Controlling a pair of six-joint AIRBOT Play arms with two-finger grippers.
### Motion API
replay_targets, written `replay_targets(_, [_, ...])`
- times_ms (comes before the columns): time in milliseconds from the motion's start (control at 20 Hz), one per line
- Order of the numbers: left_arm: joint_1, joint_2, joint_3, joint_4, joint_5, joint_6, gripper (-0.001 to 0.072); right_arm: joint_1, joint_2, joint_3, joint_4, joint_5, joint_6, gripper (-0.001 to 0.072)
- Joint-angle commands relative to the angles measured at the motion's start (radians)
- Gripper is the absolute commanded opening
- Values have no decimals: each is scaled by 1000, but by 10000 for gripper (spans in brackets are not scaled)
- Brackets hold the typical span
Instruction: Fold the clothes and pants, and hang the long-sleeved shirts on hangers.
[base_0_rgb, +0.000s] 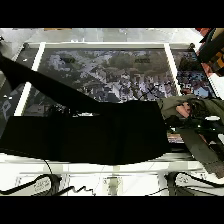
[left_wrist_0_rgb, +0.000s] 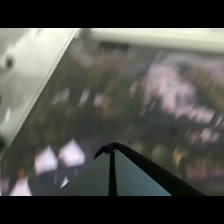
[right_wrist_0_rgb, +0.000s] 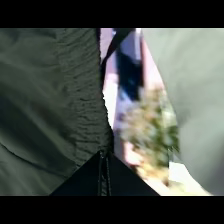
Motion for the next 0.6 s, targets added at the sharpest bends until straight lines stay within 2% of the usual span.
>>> replay_targets(0, [8, -79, 0, 71, -183, -68, 12, -1, 115, 0, -237, -3, 101, 19])
replay_targets(100, [-15, -148, 1, 49, -190, -68, 12, -1, 151, 0, -285, 0, 107, 20])
replay_targets(200, [-48, -208, 1, -6, -129, -69, 12, 0, 156, 0, -288, 0, 111, 20])
replay_targets(550, [-153, -351, 1, -76, 278, -69, 12, 0, 156, 0, -285, -2, 115, 20])
